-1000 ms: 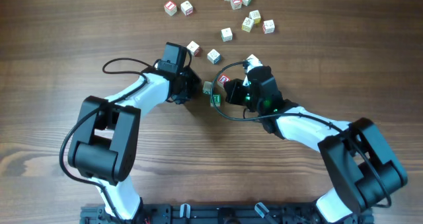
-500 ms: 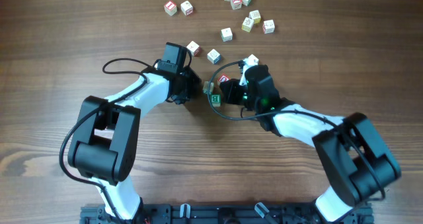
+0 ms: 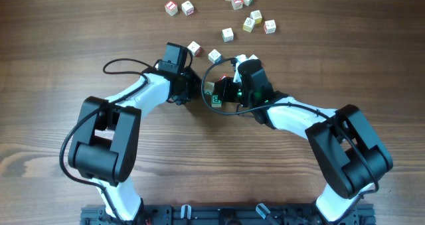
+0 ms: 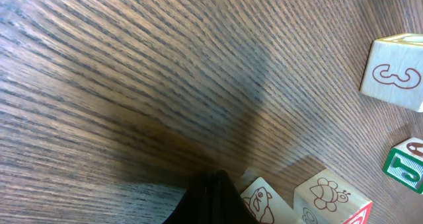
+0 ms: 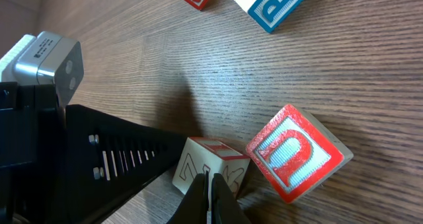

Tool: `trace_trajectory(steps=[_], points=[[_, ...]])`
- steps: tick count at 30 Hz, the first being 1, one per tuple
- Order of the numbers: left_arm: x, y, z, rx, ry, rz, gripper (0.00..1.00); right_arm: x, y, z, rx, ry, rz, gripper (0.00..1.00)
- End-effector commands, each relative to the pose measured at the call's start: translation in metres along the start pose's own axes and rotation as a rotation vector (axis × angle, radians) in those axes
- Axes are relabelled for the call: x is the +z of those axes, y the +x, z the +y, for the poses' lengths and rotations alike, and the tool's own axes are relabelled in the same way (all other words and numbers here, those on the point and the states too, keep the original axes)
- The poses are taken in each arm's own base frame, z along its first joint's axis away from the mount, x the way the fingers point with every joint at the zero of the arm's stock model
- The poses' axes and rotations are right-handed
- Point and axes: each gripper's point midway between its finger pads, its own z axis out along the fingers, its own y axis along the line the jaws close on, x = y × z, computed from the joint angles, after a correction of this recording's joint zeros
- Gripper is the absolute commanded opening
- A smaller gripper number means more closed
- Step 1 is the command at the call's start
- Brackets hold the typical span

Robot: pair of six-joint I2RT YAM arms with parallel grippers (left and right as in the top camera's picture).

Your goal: Form a circle

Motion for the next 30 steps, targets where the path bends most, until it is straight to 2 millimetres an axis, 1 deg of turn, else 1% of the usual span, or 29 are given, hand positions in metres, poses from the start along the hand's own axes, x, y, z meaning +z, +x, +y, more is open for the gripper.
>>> trace_trajectory(steps=[1,13,22,27,30], points=[[0.029,0.019,0.071,-0.057,-0.218,0.048,0.04,0.010,0.002,-0.005,-0.015,0.011,0.009,0.05],[0.029,0.020,0.070,-0.058,-0.212,0.054,0.04,0.013,0.002,-0.011,0.009,0.036,-0.002,0.05],[0.029,0.022,0.069,-0.059,-0.204,0.067,0.04,0.013,-0.001,-0.010,0.006,0.033,-0.017,0.05],[0.029,0.022,0.069,-0.059,-0.205,0.068,0.04,0.020,0.001,-0.014,0.030,0.029,-0.017,0.05],[0.029,0.022,0.069,-0.059,-0.205,0.068,0.04,0.021,0.000,-0.014,0.029,0.026,-0.021,0.05]])
